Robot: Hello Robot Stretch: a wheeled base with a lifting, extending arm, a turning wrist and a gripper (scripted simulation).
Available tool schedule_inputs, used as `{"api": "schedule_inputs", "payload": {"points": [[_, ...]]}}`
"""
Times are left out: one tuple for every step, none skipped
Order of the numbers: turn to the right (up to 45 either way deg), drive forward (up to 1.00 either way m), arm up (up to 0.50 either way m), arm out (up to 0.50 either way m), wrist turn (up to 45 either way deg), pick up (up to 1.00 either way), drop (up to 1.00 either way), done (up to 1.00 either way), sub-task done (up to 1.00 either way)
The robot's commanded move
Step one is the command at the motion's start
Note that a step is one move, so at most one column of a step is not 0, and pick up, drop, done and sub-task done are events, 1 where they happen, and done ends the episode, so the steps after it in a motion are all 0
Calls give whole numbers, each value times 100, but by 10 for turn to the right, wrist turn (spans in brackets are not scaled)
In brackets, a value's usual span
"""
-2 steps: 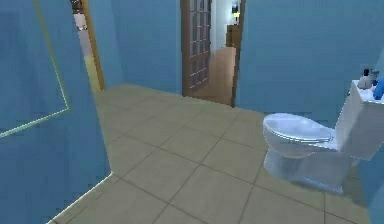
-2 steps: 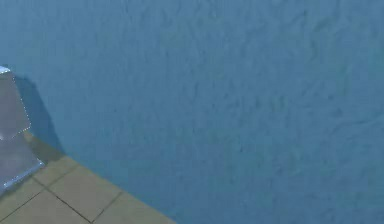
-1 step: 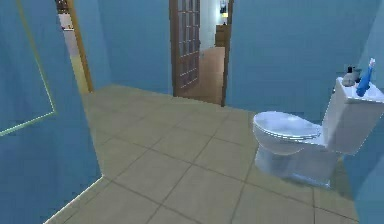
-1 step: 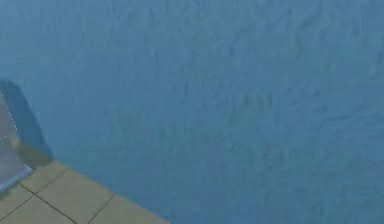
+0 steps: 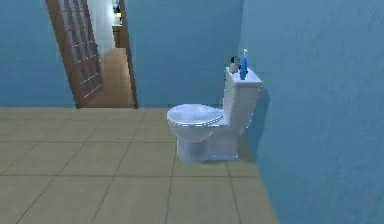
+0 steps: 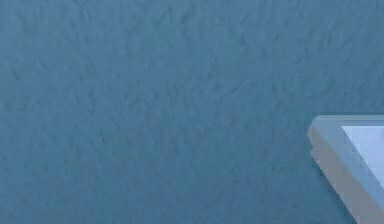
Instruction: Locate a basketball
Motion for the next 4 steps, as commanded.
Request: {"api": "schedule_inputs", "payload": {"points": [[0,10,0,0,0,0,0,0,0],[-330,0,0,0,0,0,0,0,0],[0,100,0,0,0,0,0,0,0],[-60,0,0,0,0,0,0,0,0]]}}
